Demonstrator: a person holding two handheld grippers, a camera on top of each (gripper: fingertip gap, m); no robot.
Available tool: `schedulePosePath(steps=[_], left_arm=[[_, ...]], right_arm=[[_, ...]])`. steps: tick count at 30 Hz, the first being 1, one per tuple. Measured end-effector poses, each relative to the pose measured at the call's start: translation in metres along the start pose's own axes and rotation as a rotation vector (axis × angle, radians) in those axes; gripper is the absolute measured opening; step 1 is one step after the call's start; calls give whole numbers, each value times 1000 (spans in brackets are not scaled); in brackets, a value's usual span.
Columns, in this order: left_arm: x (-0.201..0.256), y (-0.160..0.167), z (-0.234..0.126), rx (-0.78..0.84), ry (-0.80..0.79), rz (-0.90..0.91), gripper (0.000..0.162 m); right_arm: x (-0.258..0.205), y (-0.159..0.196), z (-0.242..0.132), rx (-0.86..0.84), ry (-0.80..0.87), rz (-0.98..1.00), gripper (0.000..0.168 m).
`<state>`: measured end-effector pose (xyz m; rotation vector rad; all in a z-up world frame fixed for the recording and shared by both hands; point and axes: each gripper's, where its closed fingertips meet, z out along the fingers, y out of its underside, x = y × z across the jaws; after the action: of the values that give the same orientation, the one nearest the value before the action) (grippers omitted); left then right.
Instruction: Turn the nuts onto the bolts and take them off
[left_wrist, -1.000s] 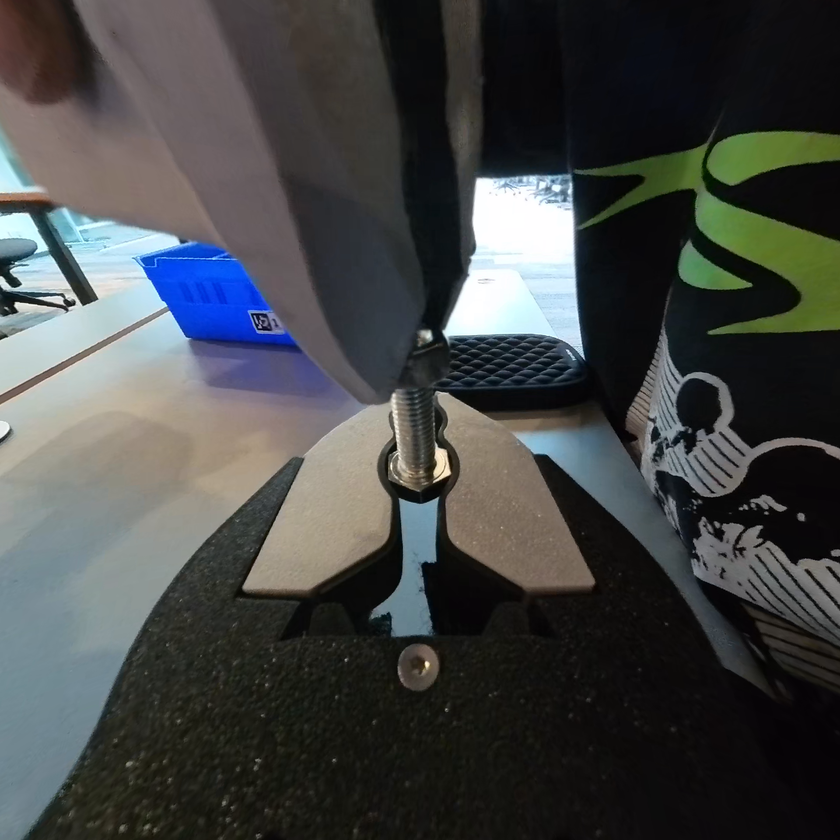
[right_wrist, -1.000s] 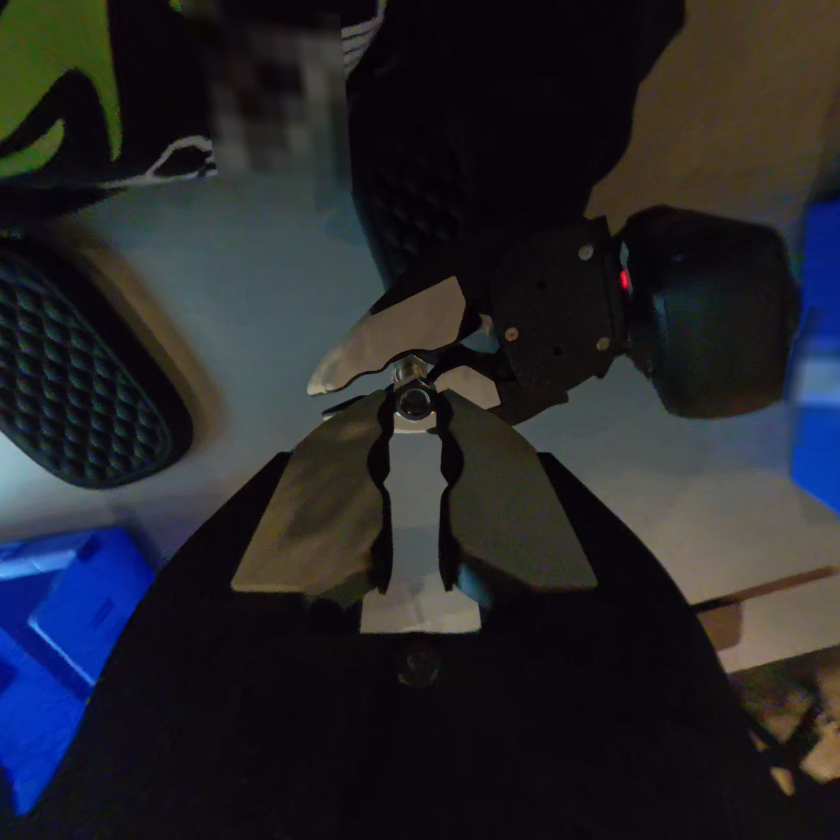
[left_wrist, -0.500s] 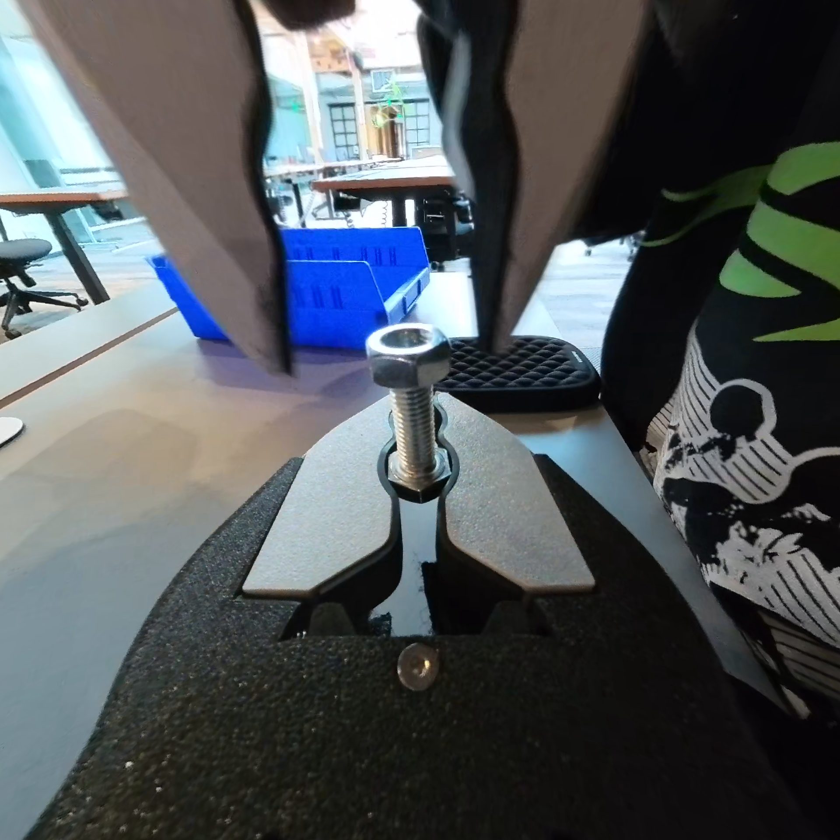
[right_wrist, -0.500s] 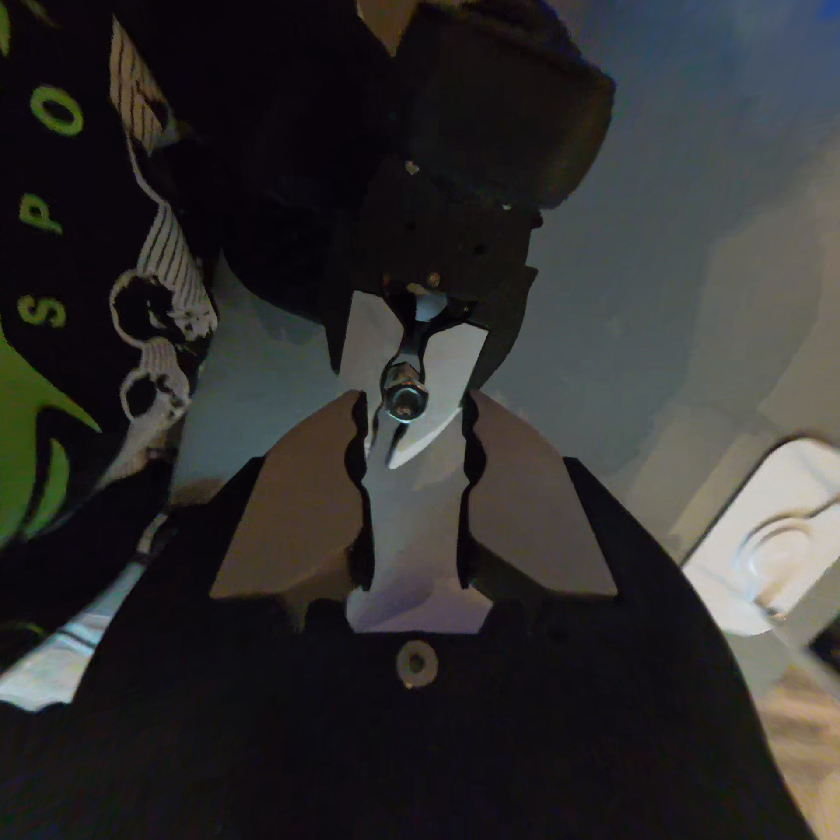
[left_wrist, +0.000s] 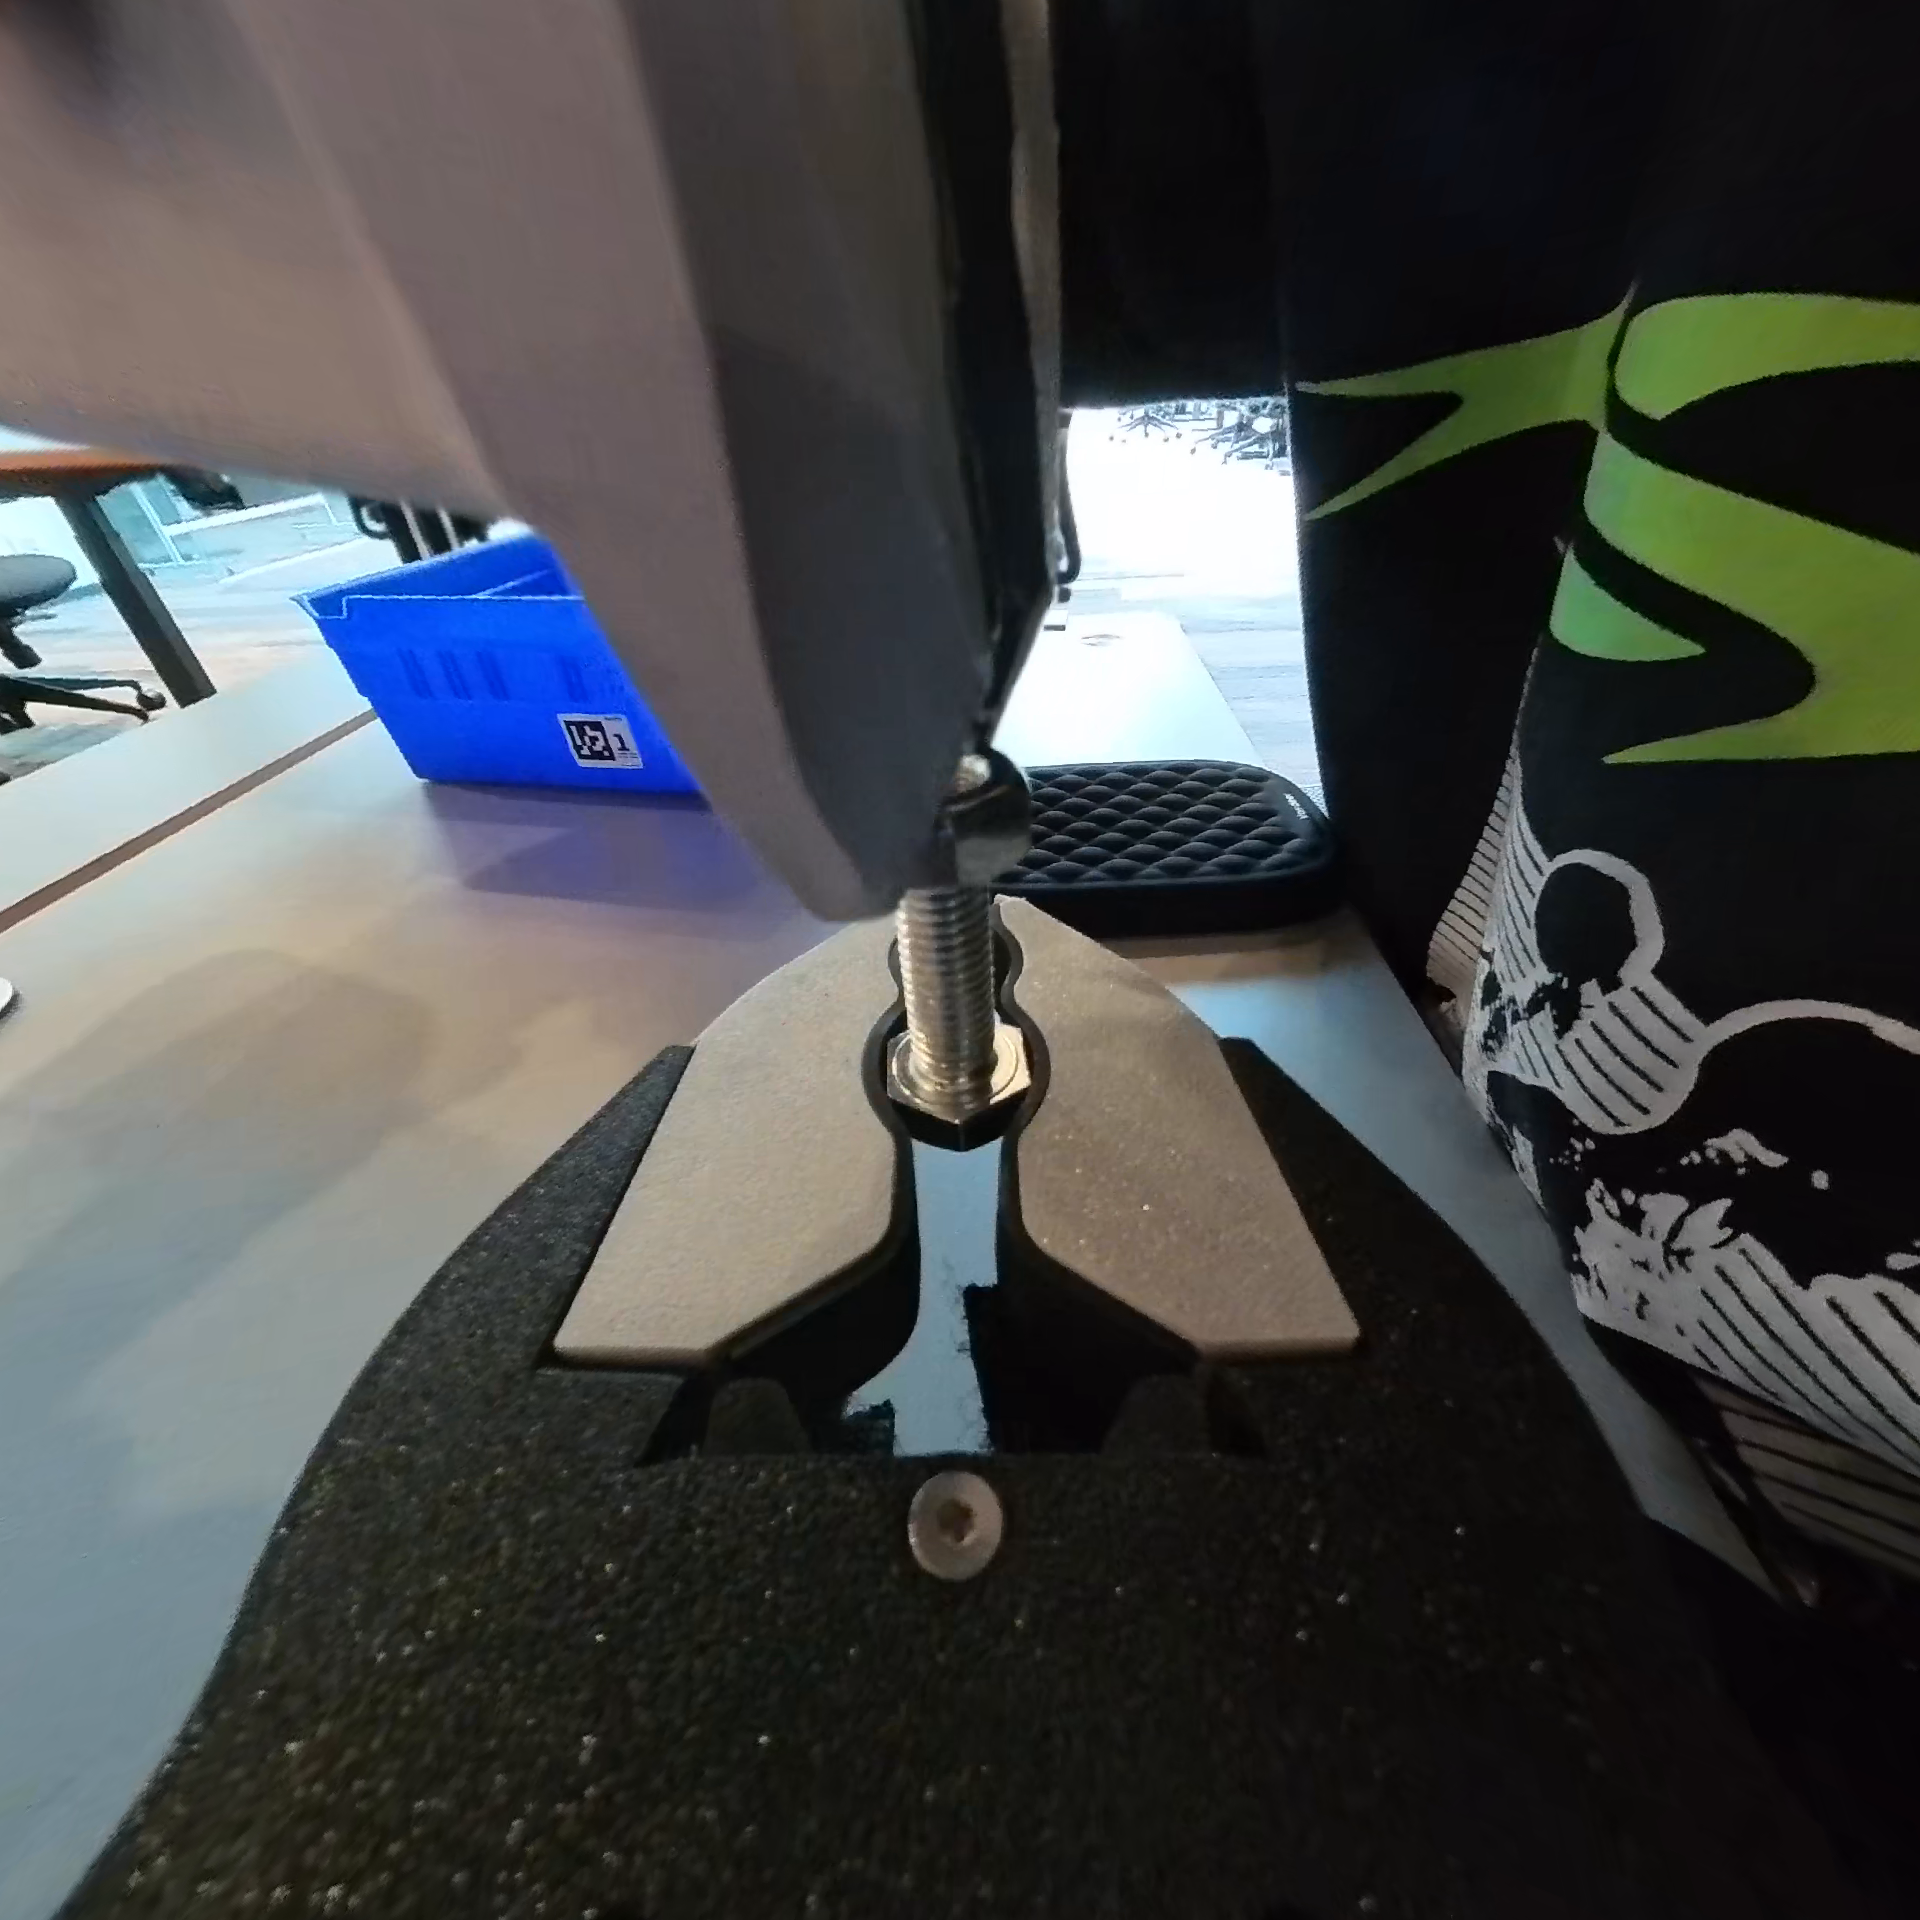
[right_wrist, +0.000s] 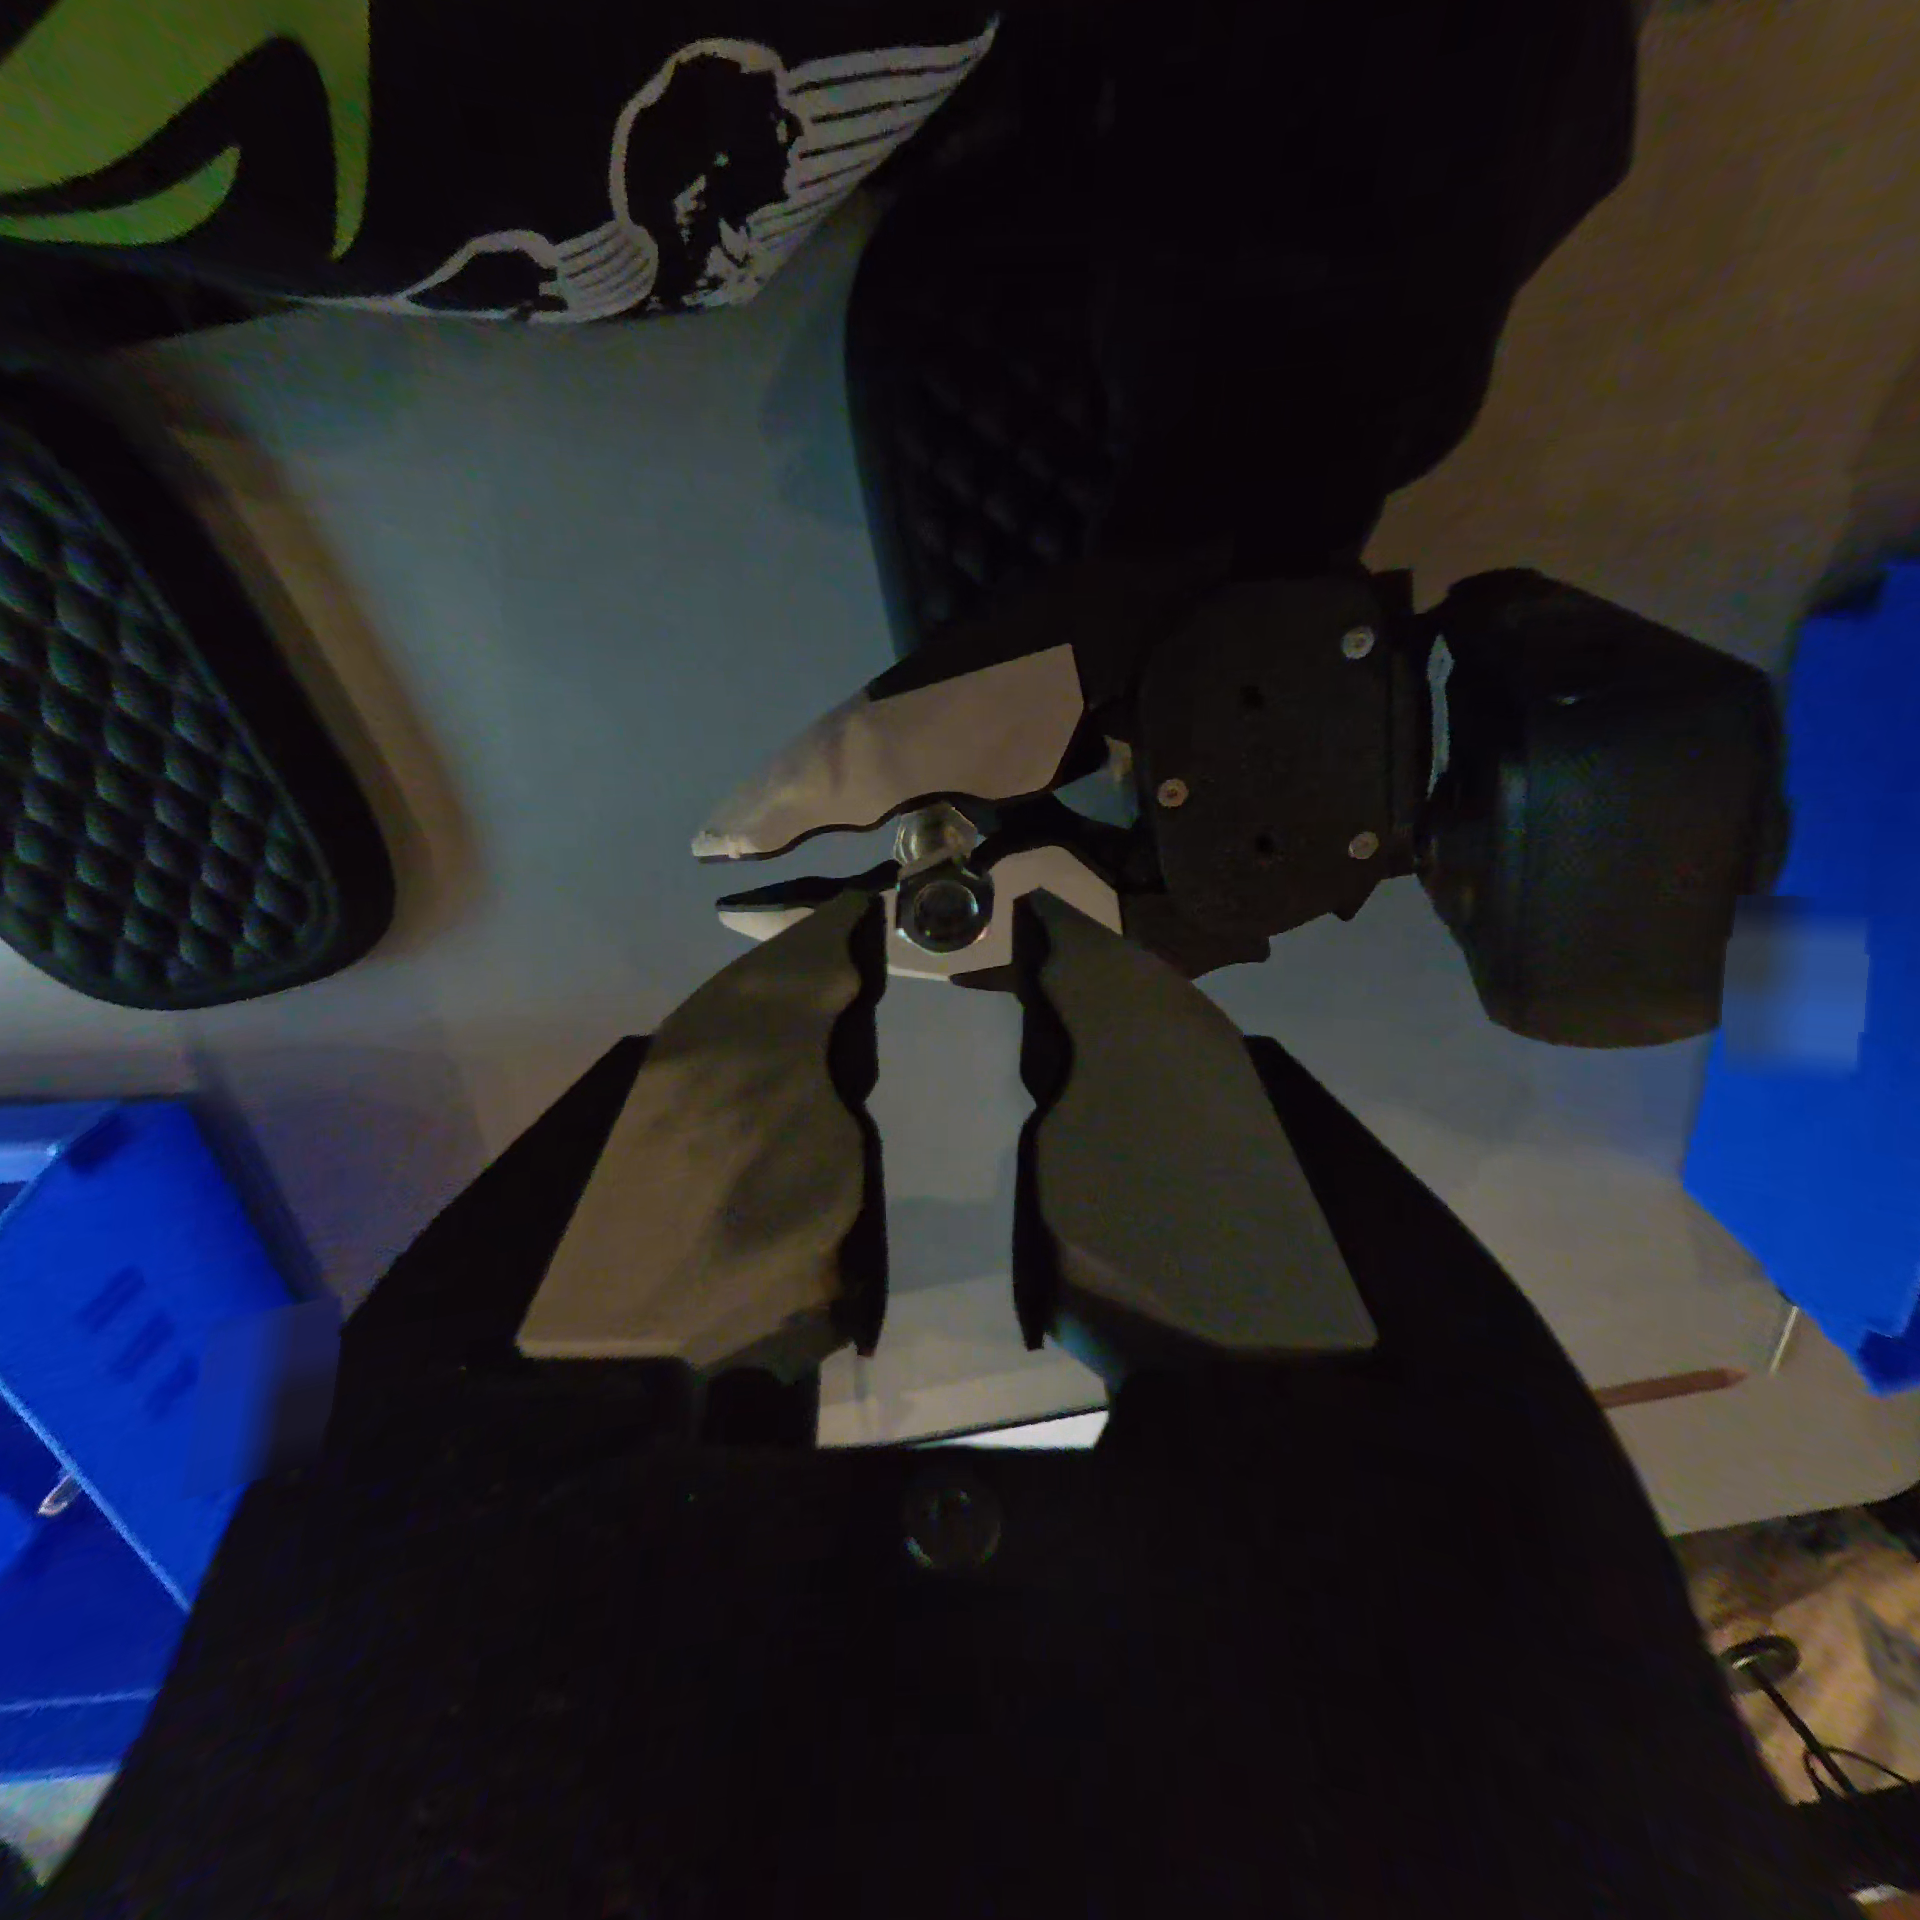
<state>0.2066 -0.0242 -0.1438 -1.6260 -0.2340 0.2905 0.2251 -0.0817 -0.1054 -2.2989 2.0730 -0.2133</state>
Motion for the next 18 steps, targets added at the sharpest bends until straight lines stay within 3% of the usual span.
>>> schedulePosePath(steps=[5,13,18], left_arm=[[-1,-1,0,4,-7,-3,10],[-5,-1,1,3,-26,-11,10],[-5,-1,1,6,-28,-13,10]], right_arm=[[0,1,0,10,23,106,17],[-3,3,-1,-7,66,909,16],[-2,3,-1,26,128,1066,17]])
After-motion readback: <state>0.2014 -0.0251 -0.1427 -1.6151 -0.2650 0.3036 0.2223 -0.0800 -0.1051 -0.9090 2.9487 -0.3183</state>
